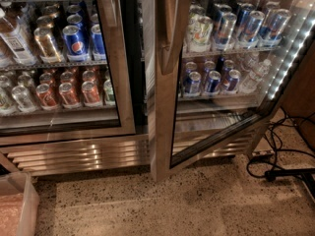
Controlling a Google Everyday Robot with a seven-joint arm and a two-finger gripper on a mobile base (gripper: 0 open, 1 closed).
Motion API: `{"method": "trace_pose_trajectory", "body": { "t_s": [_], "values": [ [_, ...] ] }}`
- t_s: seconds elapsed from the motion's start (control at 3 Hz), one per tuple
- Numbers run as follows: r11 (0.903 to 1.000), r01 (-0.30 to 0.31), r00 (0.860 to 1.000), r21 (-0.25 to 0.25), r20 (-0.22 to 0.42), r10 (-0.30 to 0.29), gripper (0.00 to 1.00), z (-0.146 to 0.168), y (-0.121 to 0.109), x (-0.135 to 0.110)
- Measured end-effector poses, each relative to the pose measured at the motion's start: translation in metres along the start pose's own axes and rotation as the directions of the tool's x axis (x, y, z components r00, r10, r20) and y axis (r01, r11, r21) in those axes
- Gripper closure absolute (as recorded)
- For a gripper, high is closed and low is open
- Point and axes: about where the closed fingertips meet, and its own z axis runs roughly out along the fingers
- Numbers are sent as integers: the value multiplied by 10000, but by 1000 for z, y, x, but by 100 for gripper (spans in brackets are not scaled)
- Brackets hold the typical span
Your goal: Open right fridge door
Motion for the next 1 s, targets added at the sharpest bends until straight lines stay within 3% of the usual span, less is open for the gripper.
{"method": "trace_pose_trajectory", "body": {
  "t_s": [1.0],
  "values": [
    [10000,0,10000,0,0,0,0,0,0,0]
  ]
}}
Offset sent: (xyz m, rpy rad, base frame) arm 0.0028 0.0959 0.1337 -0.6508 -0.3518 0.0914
